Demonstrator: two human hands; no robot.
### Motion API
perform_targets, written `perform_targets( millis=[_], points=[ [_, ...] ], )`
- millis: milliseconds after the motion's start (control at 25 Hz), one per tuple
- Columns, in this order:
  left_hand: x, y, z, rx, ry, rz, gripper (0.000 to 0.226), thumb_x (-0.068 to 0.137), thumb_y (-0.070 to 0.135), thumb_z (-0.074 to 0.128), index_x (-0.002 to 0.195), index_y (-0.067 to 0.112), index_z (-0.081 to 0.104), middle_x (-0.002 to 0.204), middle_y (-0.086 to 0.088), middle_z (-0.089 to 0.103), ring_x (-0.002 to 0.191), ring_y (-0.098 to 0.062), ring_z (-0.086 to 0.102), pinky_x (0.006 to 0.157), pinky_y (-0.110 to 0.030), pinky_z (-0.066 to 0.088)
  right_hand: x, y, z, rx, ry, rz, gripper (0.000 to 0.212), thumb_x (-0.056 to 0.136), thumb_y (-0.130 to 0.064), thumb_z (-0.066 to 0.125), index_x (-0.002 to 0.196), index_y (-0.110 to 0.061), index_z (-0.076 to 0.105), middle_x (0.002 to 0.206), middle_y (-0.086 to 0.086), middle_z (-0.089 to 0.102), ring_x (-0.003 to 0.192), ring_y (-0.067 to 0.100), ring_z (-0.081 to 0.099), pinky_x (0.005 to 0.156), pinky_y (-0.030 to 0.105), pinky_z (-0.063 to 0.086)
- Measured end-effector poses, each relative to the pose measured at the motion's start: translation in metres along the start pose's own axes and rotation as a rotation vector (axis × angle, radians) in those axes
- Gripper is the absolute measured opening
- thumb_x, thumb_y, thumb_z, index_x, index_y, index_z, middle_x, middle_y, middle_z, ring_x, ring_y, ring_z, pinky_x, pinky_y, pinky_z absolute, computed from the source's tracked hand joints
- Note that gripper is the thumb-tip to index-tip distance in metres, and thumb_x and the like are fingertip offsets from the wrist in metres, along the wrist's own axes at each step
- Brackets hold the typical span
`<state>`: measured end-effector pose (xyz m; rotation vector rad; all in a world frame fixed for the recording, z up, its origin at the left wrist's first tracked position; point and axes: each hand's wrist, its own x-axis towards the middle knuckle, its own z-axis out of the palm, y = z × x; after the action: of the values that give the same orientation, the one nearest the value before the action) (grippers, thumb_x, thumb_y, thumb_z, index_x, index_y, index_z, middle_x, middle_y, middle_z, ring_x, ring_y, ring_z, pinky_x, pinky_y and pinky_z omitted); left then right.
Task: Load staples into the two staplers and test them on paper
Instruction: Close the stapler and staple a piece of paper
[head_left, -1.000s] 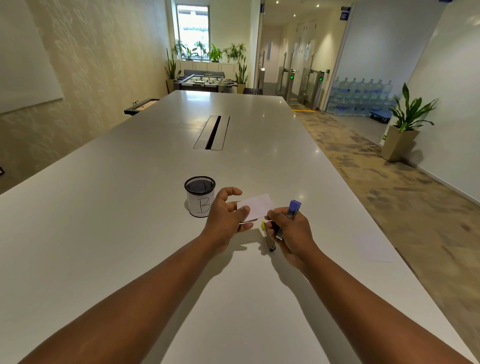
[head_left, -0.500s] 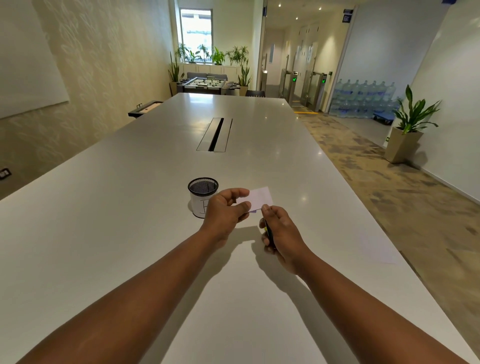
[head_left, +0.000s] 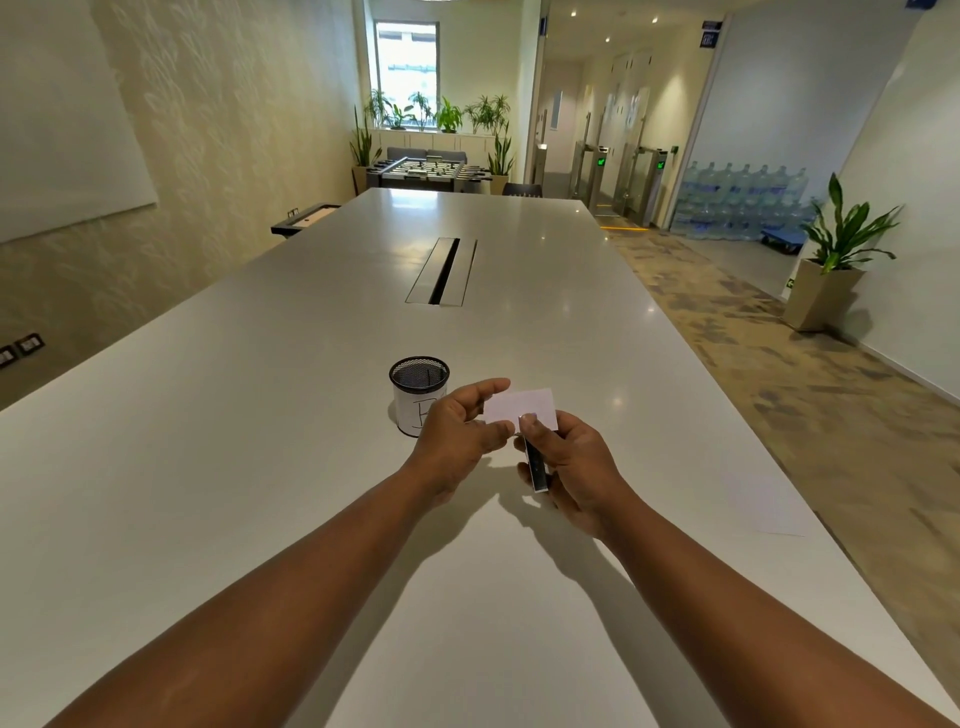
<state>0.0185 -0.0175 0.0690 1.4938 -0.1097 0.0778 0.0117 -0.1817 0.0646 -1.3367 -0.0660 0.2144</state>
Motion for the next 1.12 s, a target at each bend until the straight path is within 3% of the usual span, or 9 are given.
perform_targets(
  millis=[200,480,840,960,1120],
  points=[
    [-0.001,-0.002,0.0,0.026,0.038,-0.011,0.033,0.096,0.002,0.066,0.117,0.027,0.071,0.111,-0.004,0.077,0.099,-0.022,0.074,0.083,-0.03,0.062,0.004,0.003,0.002,0.059,-0.014,0.021,0.038,0.076,-0.037,0.081,0.109,-0.017,0.076,0.089,0.001,0.073,0.084,0.017,0.064,0.071,0.032,0.056],
    [0.004,-0.003,-0.001,0.017,0.124,-0.073,0.022,0.097,0.007,0.064,0.1,0.026,0.075,0.085,0.009,0.08,0.084,-0.015,0.074,0.085,-0.034,0.062,0.01,0.008,0.006,0.066,-0.005,0.027,0.04,0.076,-0.034,0.081,0.11,-0.015,0.075,0.088,0.002,0.074,0.084,0.016,0.065,0.068,0.031,0.056],
    [0.007,-0.005,-0.002,-0.033,0.115,-0.06,0.018,0.098,0.005,0.063,0.1,0.02,0.074,0.082,0.007,0.08,0.075,-0.008,0.075,0.068,-0.022,0.059,0.018,0.012,0.006,0.048,0.011,0.004,0.036,0.079,-0.032,0.081,0.109,-0.012,0.075,0.087,0.003,0.073,0.076,0.014,0.065,0.064,0.032,0.054],
    [0.007,-0.006,-0.002,-0.087,0.076,-0.072,0.012,0.095,0.011,0.069,0.104,0.018,0.074,0.09,0.002,0.08,0.084,-0.014,0.075,0.076,-0.028,0.061,0.018,0.013,0.006,0.047,0.059,-0.006,0.03,0.084,-0.027,0.079,0.108,-0.011,0.074,0.084,0.002,0.073,0.074,0.014,0.064,0.062,0.031,0.054],
    [0.006,-0.009,-0.001,-0.334,-0.066,-0.177,0.059,0.071,0.022,0.085,0.125,0.014,0.061,0.111,-0.009,0.077,0.101,-0.021,0.073,0.094,-0.034,0.058,0.02,0.012,0.005,0.041,0.074,-0.024,0.038,0.082,-0.029,0.081,0.113,-0.009,0.073,0.087,0.005,0.072,0.074,0.015,0.065,0.061,0.031,0.053]
  ],
)
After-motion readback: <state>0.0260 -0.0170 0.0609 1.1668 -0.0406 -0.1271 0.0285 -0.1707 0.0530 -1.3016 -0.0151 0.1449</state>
